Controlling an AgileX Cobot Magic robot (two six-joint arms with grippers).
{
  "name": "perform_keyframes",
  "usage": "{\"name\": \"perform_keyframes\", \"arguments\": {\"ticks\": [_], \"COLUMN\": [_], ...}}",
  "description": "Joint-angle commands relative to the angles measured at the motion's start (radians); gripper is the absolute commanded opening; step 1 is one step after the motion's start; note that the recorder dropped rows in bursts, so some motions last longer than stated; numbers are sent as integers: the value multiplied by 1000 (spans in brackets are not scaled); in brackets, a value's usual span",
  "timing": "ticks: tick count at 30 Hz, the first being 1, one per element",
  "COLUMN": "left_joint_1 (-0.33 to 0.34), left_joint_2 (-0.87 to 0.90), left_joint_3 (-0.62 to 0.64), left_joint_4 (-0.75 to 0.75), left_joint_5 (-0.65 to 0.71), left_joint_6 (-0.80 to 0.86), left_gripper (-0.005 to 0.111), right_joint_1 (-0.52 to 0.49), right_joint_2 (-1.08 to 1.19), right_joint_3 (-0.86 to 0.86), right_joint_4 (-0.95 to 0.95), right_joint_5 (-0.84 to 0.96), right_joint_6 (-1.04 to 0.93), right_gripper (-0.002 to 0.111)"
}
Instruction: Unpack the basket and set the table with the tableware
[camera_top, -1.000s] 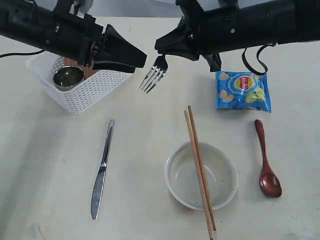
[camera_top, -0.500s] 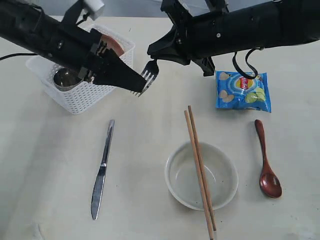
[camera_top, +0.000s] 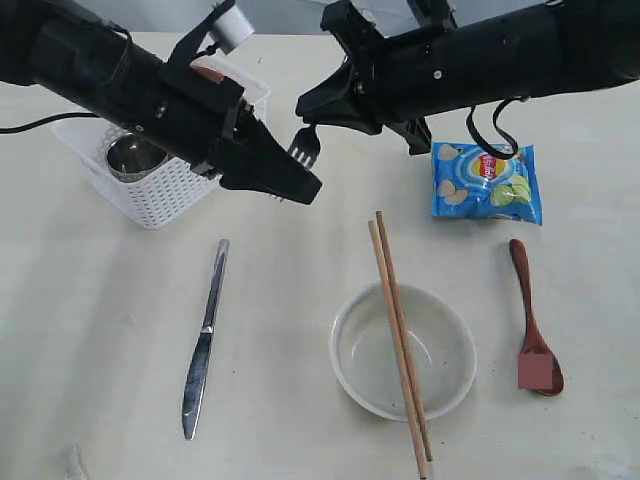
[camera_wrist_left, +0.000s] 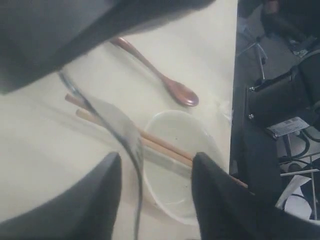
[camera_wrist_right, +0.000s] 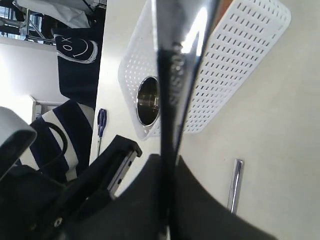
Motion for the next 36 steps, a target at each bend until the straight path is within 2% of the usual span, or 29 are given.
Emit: {"name": "perform_keyframes", "arguments": {"ticks": [1, 2, 6, 7, 10, 12, 14, 26, 32, 36], "left_joint_1": [-6, -6, -6, -6, -6, -6, -6, -6, -6, -6], "left_joint_2": [-5, -5, -5, -5, -5, -5, -5, -16, -70, -137], "left_joint_3": [-6, -6, -6, -6, -6, -6, -8, -75, -75, -98], "left_joint_4": [-29, -29, -65, -75, -74, -72, -70, 80, 170, 294], "left_joint_5": [-3, -3, 3, 3, 3, 7, 27, 12, -62, -137], "left_joint_6": [8, 8, 21, 21, 1, -6, -8, -166, -262, -414], "left_gripper": [11, 2, 0, 0, 0, 0, 0, 0, 0, 0], "right_joint_1": [0, 0, 0, 0, -4, -5, -5, -18, -99, -131], "right_joint_2": [-7, -7, -7, -7, -7, -7, -9, -91, -200, -267], "right_joint_3": [-4, -4, -4, -4, -4, -4, -4, -4, -4, -4], "right_joint_4": [-5, -5, -5, -5, -5, 2, 2, -51, -212, -331], "right_joint_5": [16, 20, 36, 36, 42, 47, 49, 20, 12, 12], "right_joint_6": [-1, -1, -1, 2, 22, 22, 22, 63, 166, 230], "right_gripper": [-1, -1, 2, 7, 39, 55, 64, 65, 65, 65]}}
